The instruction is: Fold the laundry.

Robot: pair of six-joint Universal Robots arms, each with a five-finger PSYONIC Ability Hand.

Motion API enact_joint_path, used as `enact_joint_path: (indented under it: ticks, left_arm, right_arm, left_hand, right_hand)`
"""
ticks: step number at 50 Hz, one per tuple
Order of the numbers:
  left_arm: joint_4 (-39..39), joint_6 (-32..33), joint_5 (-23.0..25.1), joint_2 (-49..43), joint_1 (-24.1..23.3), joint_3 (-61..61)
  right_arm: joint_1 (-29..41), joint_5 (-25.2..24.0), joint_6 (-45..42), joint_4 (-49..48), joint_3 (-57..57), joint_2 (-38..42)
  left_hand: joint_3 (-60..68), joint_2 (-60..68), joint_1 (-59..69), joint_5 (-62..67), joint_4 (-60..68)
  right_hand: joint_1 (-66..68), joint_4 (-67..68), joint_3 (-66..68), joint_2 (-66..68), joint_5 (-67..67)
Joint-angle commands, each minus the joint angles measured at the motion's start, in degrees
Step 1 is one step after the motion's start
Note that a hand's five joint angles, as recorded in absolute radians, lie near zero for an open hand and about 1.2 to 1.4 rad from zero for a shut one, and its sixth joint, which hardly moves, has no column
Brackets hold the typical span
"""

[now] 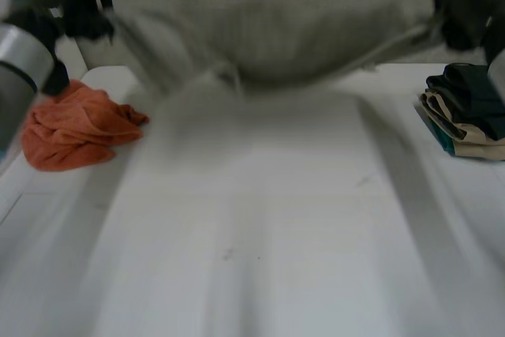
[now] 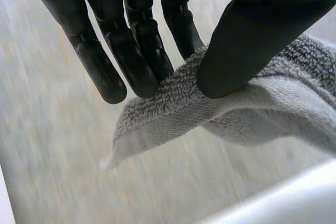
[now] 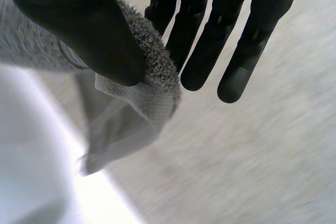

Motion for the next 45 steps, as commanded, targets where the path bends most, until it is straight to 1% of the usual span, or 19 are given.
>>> enact_joint_path:
  ticks: [1, 3, 4, 6, 7, 8, 9, 10, 12, 15, 19, 23, 27, 31, 34, 37, 39, 43, 45]
  left_arm:
    - [0.2, 12.1, -0.6, -14.4, -0.3, -6.4]
    - [0.4, 16.0, -0.7, -17.7, -0.3, -6.5]
    - [0.5, 19.6, -0.7, -20.8, -0.6, -5.9]
    - [0.6, 22.7, -0.5, -23.6, -0.7, -5.5]
    - [0.7, 24.1, -0.5, -24.8, -0.9, -5.2]
    - [0.9, 26.5, -0.5, -26.8, -1.0, -4.4]
    - [1.0, 27.3, -0.6, -27.4, -1.1, -4.0]
    - [1.1, 27.9, -0.7, -27.8, -1.2, -3.6]
    - [1.1, 28.5, -0.6, -27.5, -1.6, -3.6]
    - [1.1, 28.4, -0.6, -25.0, -1.8, -4.1]
    - [2.0, 28.4, -0.3, -17.3, -2.1, -8.3]
    - [6.9, 28.4, -0.1, -6.7, -2.2, -17.4]
    - [10.4, 29.1, 0.0, 0.6, -2.6, -26.0]
    - [12.4, 29.1, 0.0, 4.4, -5.3, -32.6]
    - [13.4, 29.0, 0.0, 4.1, -7.4, -34.9]
    - [15.0, 28.9, -0.1, 1.8, -11.1, -35.3]
    - [17.0, 28.8, -0.1, -1.2, -14.0, -34.4]
    - [18.7, 28.9, -0.3, -6.9, -17.4, -31.2]
    - [18.7, 29.0, -0.4, -9.1, -18.2, -29.9]
  right_arm:
    - [-1.4, -2.6, -3.5, 3.4, 8.4, 12.3]
    - [-1.3, -2.3, -5.1, 3.4, 9.2, 14.6]
    - [-1.3, -1.8, -7.0, 3.4, 9.6, 16.1]
    - [-1.4, -0.9, -8.8, 3.4, 9.9, 16.8]
    - [-1.4, -0.3, -9.5, 3.4, 9.9, 17.1]
    - [-1.3, 0.8, -10.2, 3.3, 10.1, 17.2]
    - [-1.3, 1.5, -10.5, 3.3, 10.1, 17.2]
    - [-1.3, 2.2, -10.5, 3.3, 10.1, 17.1]
    - [-1.6, 3.7, -10.4, 3.2, 10.2, 17.0]
    - [-1.7, 4.5, -10.3, 2.9, 10.4, 16.9]
    - [-1.8, 4.6, -10.1, 2.6, 11.4, 16.3]
    - [-1.6, 4.9, -10.1, 2.6, 12.4, 15.2]
    - [-1.4, 4.9, -10.1, 2.6, 13.6, 14.6]
    - [-1.1, 5.0, -10.1, 2.6, 13.9, 14.5]
    - [-0.9, 5.0, -10.1, 2.6, 14.1, 14.5]
    - [0.2, 5.1, -10.1, 2.6, 14.4, 14.4]
    - [0.4, 5.2, -10.1, 2.6, 14.5, 14.4]
    - [0.4, 5.1, -10.1, 2.6, 15.2, 14.4]
    - [0.4, 5.1, -10.1, 2.6, 15.4, 14.4]
  left_hand:
    - [11.6, 11.4, 16.1, 14.8, 11.2]
    - [11.6, 11.4, 16.1, 14.8, 11.2]
    - [11.6, 11.4, 16.1, 14.8, 11.2]
    - [11.6, 11.4, 16.1, 14.8, 11.2]
    - [3.1, 2.9, 7.6, 6.4, 2.7]
    - [-15.6, -15.8, -11.1, -12.4, -16.1]
    - [-23.1, -23.3, -18.7, -19.9, -23.6]
    - [-28.0, -28.2, -23.6, -24.8, -28.5]
    - [-31.4, -31.6, -27.0, -28.2, -31.9]
    - [-33.0, -33.2, -28.5, -29.7, -33.4]
    - [-33.3, -33.5, -28.8, -30.1, -33.7]
    - [-32.0, -32.2, -27.5, -28.7, -32.4]
    - [-31.3, -31.5, -26.8, -28.0, -31.7]
    - [-29.9, -30.1, -25.5, -26.7, -30.4]
    - [-30.3, -30.5, -25.8, -27.0, -30.7]
    - [-31.8, -32.0, -27.3, -28.5, -32.2]
    - [-33.6, -33.8, -29.2, -30.4, -34.1]
    - [-37.3, -37.5, -32.9, -34.1, -37.8]
    - [-37.3, -37.5, -32.9, -34.1, -37.8]
  right_hand:
    - [17.1, 11.4, 11.8, 12.6, 12.7]
    - [17.1, 11.4, 11.8, 12.6, 12.7]
    - [17.1, 11.4, 11.8, 12.6, 12.7]
    - [17.1, 11.4, 11.8, 12.6, 12.7]
    - [17.1, 11.4, 11.8, 12.6, 12.7]
    - [17.1, 11.4, 11.8, 12.6, 12.7]
    - [17.1, 11.4, 11.8, 12.6, 12.7]
    - [17.1, 11.4, 11.8, 12.6, 12.7]
    - [17.1, 11.4, 11.8, 12.6, 12.7]
    - [17.1, 11.4, 11.8, 12.6, 12.7]
    - [17.1, 11.4, 11.8, 12.6, 12.7]
    - [17.1, 11.4, 11.8, 12.6, 12.7]
    - [17.1, 11.4, 11.8, 12.6, 12.7]
    - [17.1, 11.4, 11.8, 12.6, 12.7]
    - [17.1, 11.4, 11.8, 12.6, 12.7]
    - [17.1, 11.4, 11.8, 12.6, 12.7]
    - [17.1, 11.4, 11.8, 12.6, 12.7]
    - [17.1, 11.4, 11.8, 12.6, 12.7]
    - [17.1, 11.4, 11.8, 12.6, 12.7]
